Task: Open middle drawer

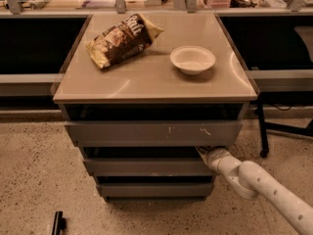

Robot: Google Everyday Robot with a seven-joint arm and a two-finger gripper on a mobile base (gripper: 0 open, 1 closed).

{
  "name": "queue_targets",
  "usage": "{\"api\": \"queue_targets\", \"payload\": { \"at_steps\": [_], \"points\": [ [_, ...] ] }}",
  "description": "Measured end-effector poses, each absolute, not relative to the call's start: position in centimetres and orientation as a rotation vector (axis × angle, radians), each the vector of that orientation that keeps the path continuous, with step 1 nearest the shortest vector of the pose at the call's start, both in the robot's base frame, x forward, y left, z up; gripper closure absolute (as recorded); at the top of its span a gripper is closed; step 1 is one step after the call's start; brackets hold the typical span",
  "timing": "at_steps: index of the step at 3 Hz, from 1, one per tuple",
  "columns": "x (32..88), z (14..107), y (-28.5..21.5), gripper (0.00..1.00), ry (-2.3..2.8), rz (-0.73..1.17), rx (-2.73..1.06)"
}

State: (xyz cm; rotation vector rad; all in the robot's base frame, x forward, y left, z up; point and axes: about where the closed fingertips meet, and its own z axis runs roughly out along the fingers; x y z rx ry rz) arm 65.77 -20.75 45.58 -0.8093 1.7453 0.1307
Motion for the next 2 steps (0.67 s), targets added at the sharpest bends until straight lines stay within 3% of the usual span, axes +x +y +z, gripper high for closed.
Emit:
{"api": "queue_targets", "payload": {
  "at_steps": [2],
  "points": [
    [65.92,45.03,-20.32,1.00,1.800,0.141,-0.815]
  ]
}}
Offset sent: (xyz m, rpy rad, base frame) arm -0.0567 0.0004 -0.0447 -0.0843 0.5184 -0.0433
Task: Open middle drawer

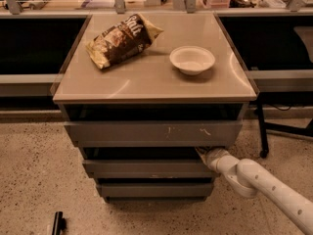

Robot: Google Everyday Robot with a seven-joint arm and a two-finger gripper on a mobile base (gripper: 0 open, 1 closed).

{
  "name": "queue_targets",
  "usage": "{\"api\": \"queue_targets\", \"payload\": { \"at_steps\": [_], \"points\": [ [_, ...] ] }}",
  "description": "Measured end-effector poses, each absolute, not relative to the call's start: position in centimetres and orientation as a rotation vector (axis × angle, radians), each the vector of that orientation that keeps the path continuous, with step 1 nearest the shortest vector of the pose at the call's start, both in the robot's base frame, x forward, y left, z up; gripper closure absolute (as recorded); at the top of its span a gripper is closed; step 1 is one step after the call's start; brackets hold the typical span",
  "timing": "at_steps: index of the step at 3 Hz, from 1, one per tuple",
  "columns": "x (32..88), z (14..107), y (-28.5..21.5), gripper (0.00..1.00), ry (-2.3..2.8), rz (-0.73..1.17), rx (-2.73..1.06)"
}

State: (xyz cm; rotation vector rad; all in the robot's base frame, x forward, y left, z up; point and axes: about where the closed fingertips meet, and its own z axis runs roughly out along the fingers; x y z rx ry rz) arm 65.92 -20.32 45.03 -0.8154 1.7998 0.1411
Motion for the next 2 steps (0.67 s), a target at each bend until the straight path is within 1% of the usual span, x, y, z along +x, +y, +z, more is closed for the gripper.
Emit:
{"api": "queue_targets", "payload": {
  "at_steps": [1,2],
  "points": [
    [64.6,44.6,-20.1,1.00,1.894,0.171,-0.826],
    [61.4,45.0,-17.3,1.00,2.082,0.286,-0.829]
  ]
}}
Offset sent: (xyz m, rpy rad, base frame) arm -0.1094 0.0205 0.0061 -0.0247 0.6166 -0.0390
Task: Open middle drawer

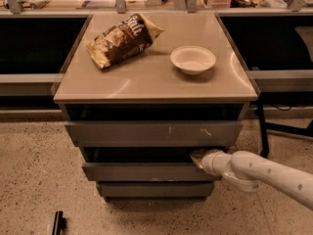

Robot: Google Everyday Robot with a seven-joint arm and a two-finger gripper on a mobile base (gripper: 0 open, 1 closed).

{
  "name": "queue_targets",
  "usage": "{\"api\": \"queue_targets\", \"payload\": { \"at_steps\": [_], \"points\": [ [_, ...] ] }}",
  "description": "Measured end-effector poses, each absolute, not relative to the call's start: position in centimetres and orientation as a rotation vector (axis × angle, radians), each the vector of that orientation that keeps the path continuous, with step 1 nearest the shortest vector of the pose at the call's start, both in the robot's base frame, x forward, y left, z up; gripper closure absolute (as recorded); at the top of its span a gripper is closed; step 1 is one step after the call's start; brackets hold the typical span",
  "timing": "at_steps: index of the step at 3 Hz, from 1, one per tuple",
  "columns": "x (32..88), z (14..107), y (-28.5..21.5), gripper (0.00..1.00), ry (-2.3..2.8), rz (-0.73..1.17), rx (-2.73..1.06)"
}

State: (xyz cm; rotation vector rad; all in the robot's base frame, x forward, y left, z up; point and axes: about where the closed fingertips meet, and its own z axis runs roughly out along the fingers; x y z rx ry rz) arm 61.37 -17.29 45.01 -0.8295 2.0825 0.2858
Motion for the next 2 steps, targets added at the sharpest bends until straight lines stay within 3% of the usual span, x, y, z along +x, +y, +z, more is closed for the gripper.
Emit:
{"api": "queue_targets", "payload": {
  "at_steps": [2],
  "points": [
    [55.6,45.0,-16.2,1.00,2.302,0.407,-0.823]
  ]
}}
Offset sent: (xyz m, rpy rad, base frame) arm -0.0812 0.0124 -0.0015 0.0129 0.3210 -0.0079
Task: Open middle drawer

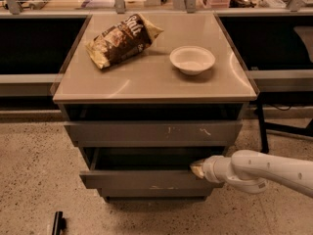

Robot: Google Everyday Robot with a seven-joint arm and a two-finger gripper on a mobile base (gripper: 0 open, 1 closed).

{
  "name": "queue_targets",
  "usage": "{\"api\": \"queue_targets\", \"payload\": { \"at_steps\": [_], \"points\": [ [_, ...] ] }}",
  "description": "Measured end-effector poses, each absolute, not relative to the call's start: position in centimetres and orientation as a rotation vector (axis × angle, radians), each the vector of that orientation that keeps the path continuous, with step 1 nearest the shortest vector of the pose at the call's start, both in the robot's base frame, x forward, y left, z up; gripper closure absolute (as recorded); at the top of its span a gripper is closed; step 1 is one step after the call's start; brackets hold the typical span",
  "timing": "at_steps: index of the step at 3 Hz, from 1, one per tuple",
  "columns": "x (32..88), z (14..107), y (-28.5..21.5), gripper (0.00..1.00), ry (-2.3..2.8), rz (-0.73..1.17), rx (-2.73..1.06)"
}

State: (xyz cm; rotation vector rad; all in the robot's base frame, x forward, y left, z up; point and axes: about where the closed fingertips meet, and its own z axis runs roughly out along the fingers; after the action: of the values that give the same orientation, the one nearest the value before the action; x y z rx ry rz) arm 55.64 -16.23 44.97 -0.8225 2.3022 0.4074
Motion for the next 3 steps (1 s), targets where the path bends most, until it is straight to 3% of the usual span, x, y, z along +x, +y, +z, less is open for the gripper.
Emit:
{"api": "queue_targets", "payload": {
  "at_steps": [3],
  "points": [
    [58.6,44.8,-17.4,1.00,2.275,0.419,-0.737]
  ]
}}
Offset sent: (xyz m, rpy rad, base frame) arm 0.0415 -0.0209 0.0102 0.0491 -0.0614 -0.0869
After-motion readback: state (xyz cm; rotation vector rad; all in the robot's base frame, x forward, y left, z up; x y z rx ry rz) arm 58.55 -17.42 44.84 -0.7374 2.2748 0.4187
